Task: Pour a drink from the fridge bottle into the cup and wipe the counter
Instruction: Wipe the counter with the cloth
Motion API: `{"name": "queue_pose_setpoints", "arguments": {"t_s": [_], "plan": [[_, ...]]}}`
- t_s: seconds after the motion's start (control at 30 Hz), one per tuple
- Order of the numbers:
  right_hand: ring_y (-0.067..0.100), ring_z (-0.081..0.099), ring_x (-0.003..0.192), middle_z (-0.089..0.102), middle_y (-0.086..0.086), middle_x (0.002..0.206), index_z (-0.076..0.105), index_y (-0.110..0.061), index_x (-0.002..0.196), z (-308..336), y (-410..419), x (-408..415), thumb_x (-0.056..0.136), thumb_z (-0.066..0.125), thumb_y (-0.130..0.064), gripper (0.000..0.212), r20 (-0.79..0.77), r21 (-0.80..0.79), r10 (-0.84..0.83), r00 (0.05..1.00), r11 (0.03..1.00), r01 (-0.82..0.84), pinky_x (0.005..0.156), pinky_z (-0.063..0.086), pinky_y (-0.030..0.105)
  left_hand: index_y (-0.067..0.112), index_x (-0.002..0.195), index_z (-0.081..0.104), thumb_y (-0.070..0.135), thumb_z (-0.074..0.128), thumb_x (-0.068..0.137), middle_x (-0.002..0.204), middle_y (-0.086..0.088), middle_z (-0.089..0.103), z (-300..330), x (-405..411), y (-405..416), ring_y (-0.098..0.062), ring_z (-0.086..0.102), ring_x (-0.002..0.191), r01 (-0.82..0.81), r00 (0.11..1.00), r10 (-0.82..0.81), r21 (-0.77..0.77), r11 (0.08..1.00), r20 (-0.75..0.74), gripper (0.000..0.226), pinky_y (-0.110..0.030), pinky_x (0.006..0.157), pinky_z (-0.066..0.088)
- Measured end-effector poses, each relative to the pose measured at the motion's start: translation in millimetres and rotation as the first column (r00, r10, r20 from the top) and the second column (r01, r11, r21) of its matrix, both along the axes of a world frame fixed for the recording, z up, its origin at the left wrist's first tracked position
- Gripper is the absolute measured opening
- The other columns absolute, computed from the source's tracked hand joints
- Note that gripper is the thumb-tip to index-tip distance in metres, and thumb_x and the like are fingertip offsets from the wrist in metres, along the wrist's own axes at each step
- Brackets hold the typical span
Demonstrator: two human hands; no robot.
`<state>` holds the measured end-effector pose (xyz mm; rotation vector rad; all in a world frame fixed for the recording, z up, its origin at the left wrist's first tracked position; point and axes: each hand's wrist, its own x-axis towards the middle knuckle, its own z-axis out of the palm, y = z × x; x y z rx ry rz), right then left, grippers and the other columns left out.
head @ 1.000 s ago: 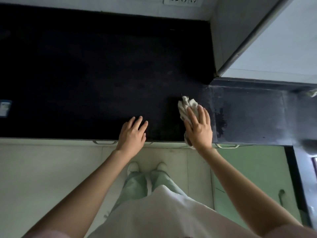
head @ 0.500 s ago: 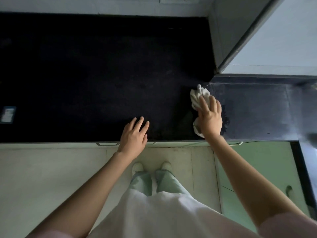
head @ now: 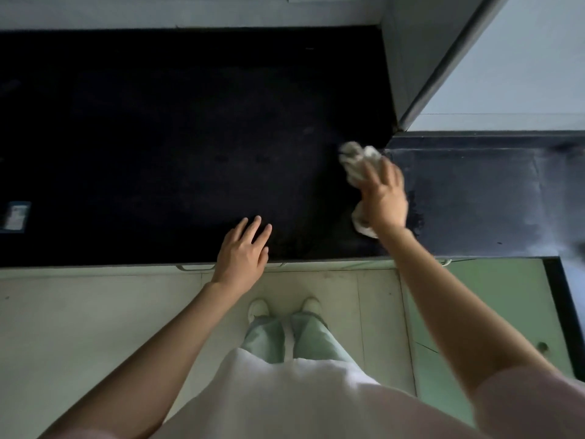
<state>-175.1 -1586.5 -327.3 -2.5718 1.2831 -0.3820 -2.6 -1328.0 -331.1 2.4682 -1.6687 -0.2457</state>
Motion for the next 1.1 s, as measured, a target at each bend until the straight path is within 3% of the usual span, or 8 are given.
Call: {"name": "queue_pose_setpoints", "arguments": {"t_s": [0.13, 0.3, 0.47, 0.6, 0.8, 0.9, 1.0, 1.1], "plan": [[0.041, 0.031, 0.133, 0.037, 0.02, 0.146, 0.048, -0.021, 0.139, 0.6, 12.6, -55.8, 0.079, 0.064, 0.0, 0.065, 0.009, -0.017, -0.102, 0.995, 0.995, 0.102, 0.09, 0.051, 0.051, 0.01, 0.128, 0.06, 0.029, 0.038, 0.09, 0.135, -0.015, 0.056, -0.3, -0.1, 1.3, -0.039, 0.053, 0.121, 0.006, 1.0, -0.006, -0.011, 1.0, 0.017, 0.048, -0.05, 0.094, 0.049], [0.04, 0.032, 0.134, 0.038, 0.018, 0.146, 0.045, -0.021, 0.141, -9.1, 75.8, -26.9, 0.089, 0.06, -0.01, 0.055, 0.007, -0.066, 0.182, 0.983, 0.981, -0.181, 0.099, 0.044, 0.049, 0.01, 0.128, 0.061, 0.03, 0.037, 0.09, 0.135, -0.015, 0.056, -1.5, -1.1, 1.0, -0.038, 0.053, 0.121, -0.011, 1.0, 0.011, 0.002, 1.0, 0.011, 0.049, -0.049, 0.095, 0.048], [0.04, 0.032, 0.134, 0.035, 0.019, 0.147, 0.035, -0.02, 0.147, -10.9, 69.7, 53.6, 0.081, 0.068, -0.008, 0.075, -0.027, -0.058, 0.449, 0.893, 0.891, -0.449, 0.107, 0.039, 0.047, 0.011, 0.129, 0.059, 0.029, 0.04, 0.092, 0.136, -0.015, 0.054, 0.5, -0.7, 0.3, -0.039, 0.051, 0.123, -0.001, 1.0, 0.0, 0.009, 1.0, 0.022, 0.045, -0.049, 0.096, 0.047], [0.041, 0.039, 0.129, 0.044, 0.018, 0.142, 0.046, -0.024, 0.141, -8.5, -1.0, 45.1, 0.088, 0.062, -0.012, 0.056, -0.009, -0.064, 0.26, 0.966, 0.964, -0.26, 0.092, 0.051, 0.049, 0.01, 0.13, 0.058, 0.017, 0.066, 0.087, 0.137, -0.016, 0.053, -0.1, -0.7, 1.2, -0.039, 0.05, 0.125, -0.019, 1.0, 0.019, -0.001, 1.0, -0.002, 0.044, -0.051, 0.097, 0.046], [0.038, 0.028, 0.134, 0.034, 0.017, 0.147, 0.041, -0.026, 0.142, -7.4, 19.5, -28.7, 0.082, 0.061, -0.002, 0.069, 0.003, -0.039, 0.028, 1.0, 0.999, -0.028, 0.091, 0.05, 0.053, 0.012, 0.129, 0.06, 0.024, 0.05, 0.09, 0.137, -0.014, 0.054, 0.2, 0.1, 0.8, -0.037, 0.05, 0.125, -0.015, 1.0, 0.015, 0.007, 1.0, 0.006, 0.041, -0.051, 0.098, 0.047], [0.035, 0.027, 0.137, 0.034, 0.014, 0.147, 0.04, -0.025, 0.143, -5.8, 62.9, -10.4, 0.087, 0.059, -0.006, 0.062, 0.017, -0.038, 0.223, 0.975, 0.974, -0.222, 0.094, 0.05, 0.049, 0.013, 0.128, 0.06, 0.028, 0.042, 0.092, 0.137, -0.013, 0.055, 3.8, -0.6, 0.9, -0.036, 0.051, 0.125, -0.014, 1.0, 0.014, 0.028, 1.0, 0.008, 0.043, -0.05, 0.097, 0.047], [0.034, 0.031, 0.135, 0.038, 0.015, 0.146, 0.041, -0.022, 0.143, -5.6, 70.5, 48.6, 0.09, 0.061, -0.012, 0.058, 0.019, -0.094, 0.462, 0.886, 0.883, -0.459, 0.096, 0.048, 0.041, 0.012, 0.128, 0.06, 0.02, 0.062, 0.088, 0.137, -0.014, 0.054, 4.6, -2.1, -0.3, -0.037, 0.05, 0.125, -0.021, 1.0, 0.021, 0.03, 0.999, -0.005, 0.042, -0.051, 0.096, 0.048], [0.039, 0.03, 0.137, 0.035, 0.017, 0.149, 0.036, -0.023, 0.146, -9.9, 27.2, 109.4, 0.085, 0.067, -0.01, 0.07, -0.045, -0.028, 0.542, 0.839, 0.839, -0.544, 0.102, 0.044, 0.047, 0.012, 0.129, 0.059, 0.021, 0.068, 0.085, 0.137, -0.014, 0.054, 6.0, -1.9, -1.2, -0.037, 0.05, 0.125, -0.011, 1.0, 0.011, 0.058, 0.998, -0.001, 0.046, -0.05, 0.094, 0.049]]}}
